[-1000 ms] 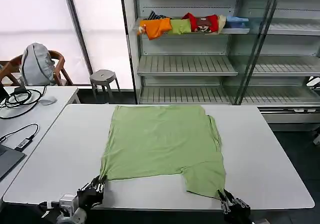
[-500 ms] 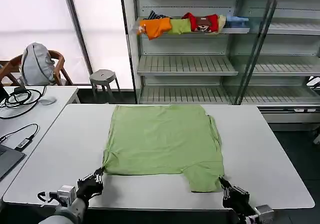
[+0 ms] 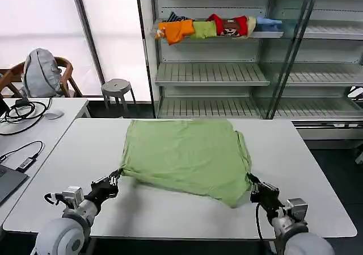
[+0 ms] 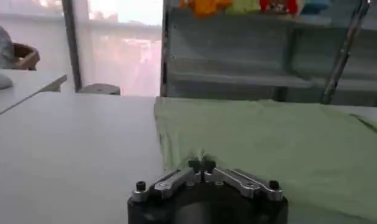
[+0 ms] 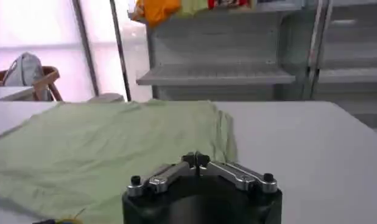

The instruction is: Fold and organize the clothes.

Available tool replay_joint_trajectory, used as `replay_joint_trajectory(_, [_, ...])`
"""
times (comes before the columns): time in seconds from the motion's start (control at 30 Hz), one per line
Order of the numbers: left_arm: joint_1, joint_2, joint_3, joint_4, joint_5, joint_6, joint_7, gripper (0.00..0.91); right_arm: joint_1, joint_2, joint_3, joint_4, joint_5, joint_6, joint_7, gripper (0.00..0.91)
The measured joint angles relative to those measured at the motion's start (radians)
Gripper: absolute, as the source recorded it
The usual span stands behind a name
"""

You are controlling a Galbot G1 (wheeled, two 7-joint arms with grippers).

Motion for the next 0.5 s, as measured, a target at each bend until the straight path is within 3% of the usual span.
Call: replay_joint_trajectory(0.5, [-0.114,-0.001,0.021,0.093,-0.060,0.009,0.026,0.010,0.198,0.042,-0.074,-0.145,-0.012,-0.022,0.014,0.000])
